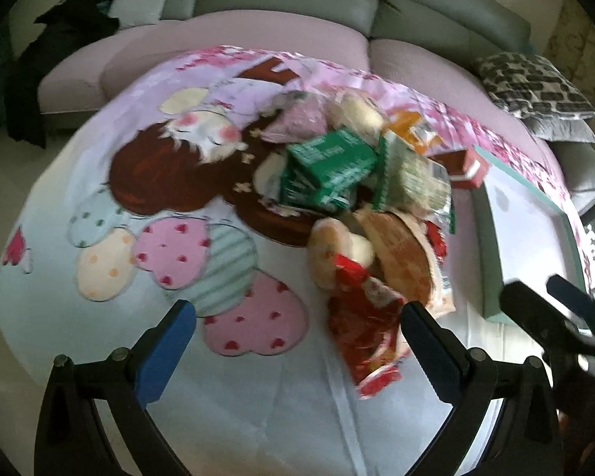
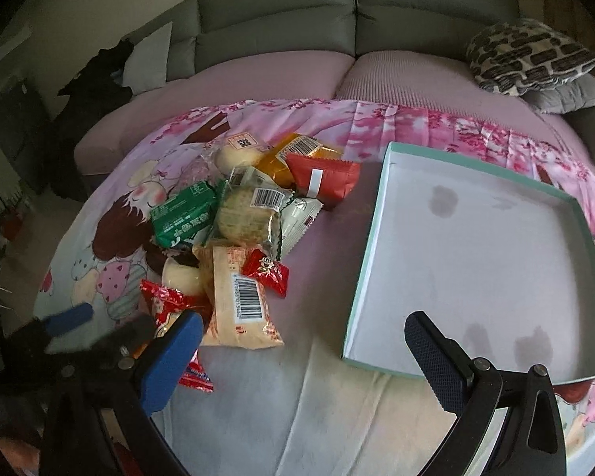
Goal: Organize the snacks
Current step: 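Grasp the red snack bag with the left tool while the right tool grasps the tan bread bag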
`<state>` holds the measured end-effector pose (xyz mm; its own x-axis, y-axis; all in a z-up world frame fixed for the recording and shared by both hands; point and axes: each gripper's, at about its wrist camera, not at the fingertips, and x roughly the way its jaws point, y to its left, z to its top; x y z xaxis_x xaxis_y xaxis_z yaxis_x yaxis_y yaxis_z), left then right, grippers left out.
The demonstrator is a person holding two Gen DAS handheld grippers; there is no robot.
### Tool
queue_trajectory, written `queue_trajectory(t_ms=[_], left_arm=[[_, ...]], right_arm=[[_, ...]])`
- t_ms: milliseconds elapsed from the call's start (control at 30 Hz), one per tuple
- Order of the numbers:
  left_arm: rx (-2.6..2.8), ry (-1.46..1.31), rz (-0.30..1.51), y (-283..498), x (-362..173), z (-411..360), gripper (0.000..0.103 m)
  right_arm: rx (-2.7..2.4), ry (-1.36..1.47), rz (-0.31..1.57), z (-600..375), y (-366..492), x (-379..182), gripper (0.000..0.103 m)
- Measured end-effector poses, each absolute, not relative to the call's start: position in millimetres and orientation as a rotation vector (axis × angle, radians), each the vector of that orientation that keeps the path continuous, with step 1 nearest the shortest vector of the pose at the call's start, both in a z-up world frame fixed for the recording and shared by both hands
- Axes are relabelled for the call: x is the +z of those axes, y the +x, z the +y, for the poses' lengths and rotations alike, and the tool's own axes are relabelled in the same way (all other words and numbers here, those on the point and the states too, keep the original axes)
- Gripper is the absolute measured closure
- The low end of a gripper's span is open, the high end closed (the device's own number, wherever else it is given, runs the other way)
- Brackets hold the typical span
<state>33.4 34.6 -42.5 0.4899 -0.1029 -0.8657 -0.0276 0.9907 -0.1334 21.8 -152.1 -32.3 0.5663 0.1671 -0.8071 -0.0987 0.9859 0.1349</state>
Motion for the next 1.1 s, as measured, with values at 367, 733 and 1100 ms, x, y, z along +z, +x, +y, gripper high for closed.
queue_trajectory(t_ms=[367,733,1100], left_arm=[[-0.167,-0.153,1.108,44,-56,13,0.029],[-0.246,-0.217,1.115,53,-62,12,0.045],[-0.261,-0.241,1.122,53,-63,15,0.049]], right_arm=[[0.272,0.146,1.031,-139,48,-47,0.009],[0.336,0.147,1.118,-113,65,-71,0.043],[0.338,0.189,1.193,-111,79,-88,0.056]])
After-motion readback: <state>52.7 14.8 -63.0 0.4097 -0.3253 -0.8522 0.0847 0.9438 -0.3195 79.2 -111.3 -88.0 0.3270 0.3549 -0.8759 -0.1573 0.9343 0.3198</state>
